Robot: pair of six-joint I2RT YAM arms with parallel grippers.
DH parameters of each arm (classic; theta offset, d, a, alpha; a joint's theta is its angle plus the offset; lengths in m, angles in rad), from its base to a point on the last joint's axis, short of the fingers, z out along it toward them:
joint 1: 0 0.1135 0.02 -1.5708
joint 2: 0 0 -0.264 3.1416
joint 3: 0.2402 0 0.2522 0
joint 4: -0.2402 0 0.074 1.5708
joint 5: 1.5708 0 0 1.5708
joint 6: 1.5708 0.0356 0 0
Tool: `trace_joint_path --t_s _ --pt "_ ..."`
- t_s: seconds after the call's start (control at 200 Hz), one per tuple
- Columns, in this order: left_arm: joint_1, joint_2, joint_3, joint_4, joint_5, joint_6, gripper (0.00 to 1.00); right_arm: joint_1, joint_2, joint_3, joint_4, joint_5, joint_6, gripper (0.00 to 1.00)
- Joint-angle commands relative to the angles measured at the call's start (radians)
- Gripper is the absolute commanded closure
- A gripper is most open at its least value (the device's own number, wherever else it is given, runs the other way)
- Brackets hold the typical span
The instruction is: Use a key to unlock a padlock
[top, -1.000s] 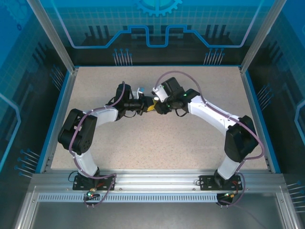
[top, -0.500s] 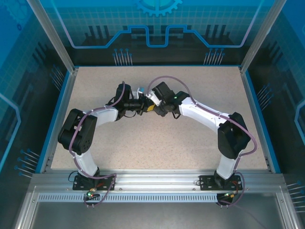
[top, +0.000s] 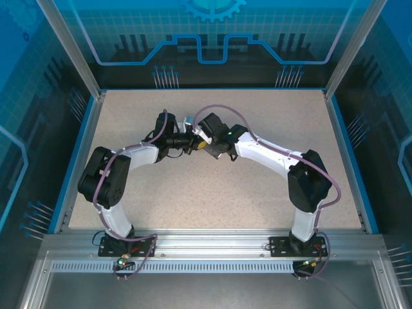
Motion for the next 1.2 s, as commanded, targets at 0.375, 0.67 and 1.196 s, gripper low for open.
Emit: trace_joint_path --t_s 0.375,0.67,1.196 --pt "0.0 0.014 -0.035 -0.028 0.007 -0.004 1.0 -0.235 -0.046 0.015 0.041 -0.779 0.316 1.0" --pt "0.0 0.013 -0.038 -0.025 0.005 -0.008 1.0 -0.345 -0.013 -0.036 0.185 -1.111 0.496 1.0" --pt "0.0 0.007 -0.036 -0.028 0.002 -0.008 1.0 -0.269 -0.183 -0.071 0.015 -0.601 0.315 0.59"
